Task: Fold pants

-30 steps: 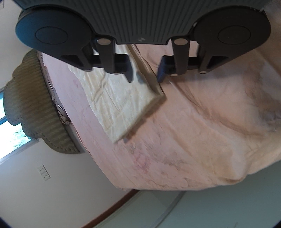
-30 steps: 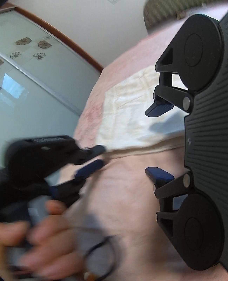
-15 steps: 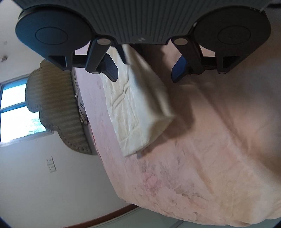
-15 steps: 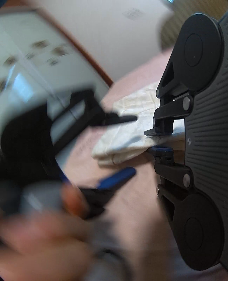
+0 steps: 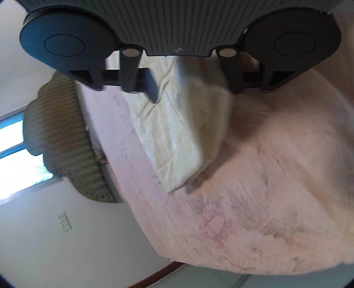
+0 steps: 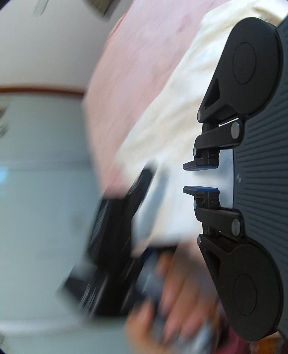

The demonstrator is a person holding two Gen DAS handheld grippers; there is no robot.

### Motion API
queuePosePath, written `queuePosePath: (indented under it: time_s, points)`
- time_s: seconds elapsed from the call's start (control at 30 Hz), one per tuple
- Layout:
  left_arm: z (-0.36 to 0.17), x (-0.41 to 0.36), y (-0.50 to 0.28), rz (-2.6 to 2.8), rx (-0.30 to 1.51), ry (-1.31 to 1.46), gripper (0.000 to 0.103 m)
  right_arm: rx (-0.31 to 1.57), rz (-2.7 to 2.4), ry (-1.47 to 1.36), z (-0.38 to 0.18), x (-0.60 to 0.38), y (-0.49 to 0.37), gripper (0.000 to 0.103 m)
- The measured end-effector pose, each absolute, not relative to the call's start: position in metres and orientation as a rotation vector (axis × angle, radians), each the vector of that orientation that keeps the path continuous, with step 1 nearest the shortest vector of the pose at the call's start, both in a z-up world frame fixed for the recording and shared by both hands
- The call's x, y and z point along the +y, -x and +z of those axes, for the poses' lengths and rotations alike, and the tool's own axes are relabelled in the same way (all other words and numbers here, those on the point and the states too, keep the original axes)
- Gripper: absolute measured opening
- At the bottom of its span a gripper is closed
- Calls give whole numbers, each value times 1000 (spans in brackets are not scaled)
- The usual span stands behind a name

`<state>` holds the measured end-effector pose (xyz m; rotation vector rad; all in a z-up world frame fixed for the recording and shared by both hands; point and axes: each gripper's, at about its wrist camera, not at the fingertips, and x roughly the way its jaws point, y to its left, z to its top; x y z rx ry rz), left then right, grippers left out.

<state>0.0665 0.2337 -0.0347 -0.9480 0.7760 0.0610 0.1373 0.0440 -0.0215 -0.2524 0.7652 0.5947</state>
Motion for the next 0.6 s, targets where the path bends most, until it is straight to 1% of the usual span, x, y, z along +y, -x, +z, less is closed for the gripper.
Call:
queuePosePath:
  time_s: [0.03, 0.07, 0.13, 0.17, 0.2, 0.27, 0.33, 0.43, 0.6]
  points:
    - [-36, 232, -65, 83, 787, 904, 20, 756, 607, 245, -25, 41, -140, 14]
    - [-36, 231, -65, 85, 780, 877, 14, 753, 610, 234, -24, 39, -141, 14]
    - [-31, 226, -63, 84, 763, 834, 13, 744, 622, 194, -16, 33, -145, 15]
    - [-23, 220, -62, 83, 746, 789, 13, 728, 626, 177, -12, 30, -146, 17]
    - [-16, 212, -60, 80, 725, 737, 13, 716, 625, 167, -10, 29, -147, 23]
    - [4, 193, -55, 76, 686, 633, 12, 707, 613, 173, -13, 27, -153, 31]
    - [25, 171, -50, 58, 645, 529, 12, 702, 636, 179, -8, 23, -154, 31]
    - [54, 134, -41, 29, 590, 376, 12, 599, 686, 205, 11, 18, -147, 31]
    - [85, 62, -30, -55, 521, 197, 13, 463, 730, 229, 46, -31, -126, 31]
